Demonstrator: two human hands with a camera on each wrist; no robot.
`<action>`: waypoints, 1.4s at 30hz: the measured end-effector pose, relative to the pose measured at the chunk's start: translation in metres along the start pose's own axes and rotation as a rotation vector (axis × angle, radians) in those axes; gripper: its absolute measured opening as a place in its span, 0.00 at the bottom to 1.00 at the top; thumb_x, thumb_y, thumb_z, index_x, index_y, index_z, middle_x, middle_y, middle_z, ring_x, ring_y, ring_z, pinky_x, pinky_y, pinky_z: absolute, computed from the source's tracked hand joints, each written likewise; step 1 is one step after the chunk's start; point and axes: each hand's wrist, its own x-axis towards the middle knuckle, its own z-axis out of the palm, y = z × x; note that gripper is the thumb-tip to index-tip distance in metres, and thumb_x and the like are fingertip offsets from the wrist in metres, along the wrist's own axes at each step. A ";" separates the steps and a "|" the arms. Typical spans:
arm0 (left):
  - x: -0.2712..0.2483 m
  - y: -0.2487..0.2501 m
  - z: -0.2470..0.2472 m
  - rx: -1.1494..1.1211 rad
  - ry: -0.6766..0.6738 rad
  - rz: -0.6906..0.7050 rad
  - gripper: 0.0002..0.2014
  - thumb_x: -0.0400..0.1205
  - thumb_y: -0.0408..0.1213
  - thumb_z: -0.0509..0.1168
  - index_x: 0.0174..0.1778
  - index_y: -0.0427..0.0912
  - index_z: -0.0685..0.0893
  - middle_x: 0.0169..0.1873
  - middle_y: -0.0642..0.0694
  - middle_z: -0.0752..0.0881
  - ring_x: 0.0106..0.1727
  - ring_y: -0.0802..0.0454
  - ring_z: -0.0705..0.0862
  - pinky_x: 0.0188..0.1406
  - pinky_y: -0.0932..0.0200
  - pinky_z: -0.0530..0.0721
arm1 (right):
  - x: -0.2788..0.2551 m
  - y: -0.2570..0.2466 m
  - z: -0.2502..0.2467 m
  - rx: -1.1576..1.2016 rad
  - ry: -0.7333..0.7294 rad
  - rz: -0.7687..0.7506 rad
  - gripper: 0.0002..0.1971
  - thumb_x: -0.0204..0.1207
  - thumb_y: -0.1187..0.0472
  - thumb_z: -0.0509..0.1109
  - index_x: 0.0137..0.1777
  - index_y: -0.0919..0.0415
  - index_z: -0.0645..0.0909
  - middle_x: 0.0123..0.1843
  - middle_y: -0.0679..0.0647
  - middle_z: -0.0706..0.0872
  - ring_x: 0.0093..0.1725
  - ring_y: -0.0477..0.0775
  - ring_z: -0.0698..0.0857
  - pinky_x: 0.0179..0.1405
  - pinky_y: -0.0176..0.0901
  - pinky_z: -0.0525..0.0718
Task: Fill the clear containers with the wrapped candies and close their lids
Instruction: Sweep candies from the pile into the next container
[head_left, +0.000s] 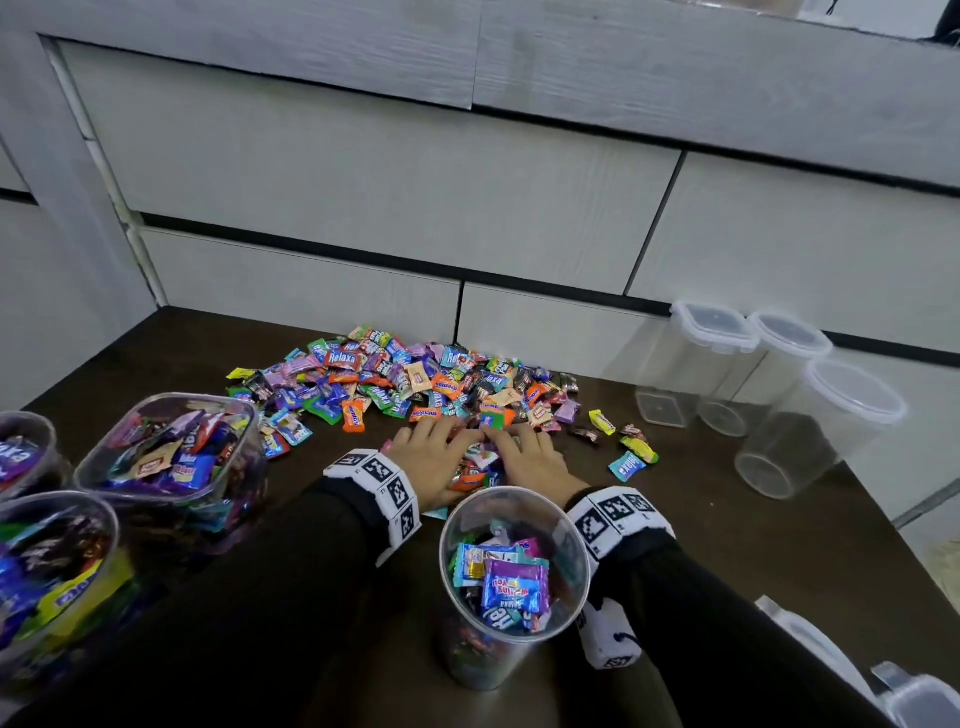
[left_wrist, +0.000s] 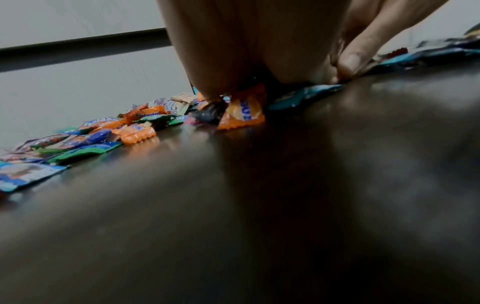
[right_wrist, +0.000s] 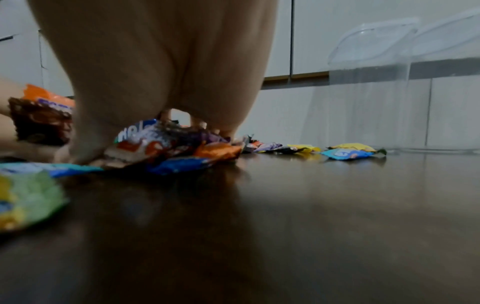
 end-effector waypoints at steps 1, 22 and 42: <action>-0.001 0.000 -0.001 0.010 0.002 -0.002 0.41 0.79 0.64 0.62 0.84 0.52 0.53 0.79 0.43 0.59 0.78 0.42 0.61 0.71 0.45 0.67 | 0.002 0.001 0.001 0.004 0.022 -0.018 0.46 0.69 0.40 0.74 0.82 0.51 0.53 0.76 0.61 0.59 0.74 0.67 0.62 0.73 0.62 0.65; -0.035 -0.014 -0.027 -0.459 0.074 -0.250 0.31 0.83 0.56 0.63 0.78 0.45 0.68 0.62 0.36 0.83 0.60 0.39 0.83 0.48 0.54 0.77 | -0.044 0.008 -0.047 0.028 0.108 0.090 0.21 0.76 0.55 0.72 0.68 0.58 0.78 0.64 0.60 0.83 0.64 0.58 0.80 0.59 0.42 0.77; -0.102 0.021 -0.106 -0.721 0.424 -0.225 0.30 0.83 0.49 0.67 0.79 0.42 0.70 0.73 0.41 0.78 0.69 0.44 0.78 0.60 0.59 0.73 | -0.129 -0.007 -0.100 0.184 0.389 0.132 0.15 0.72 0.56 0.74 0.32 0.64 0.77 0.30 0.57 0.79 0.32 0.51 0.74 0.32 0.43 0.69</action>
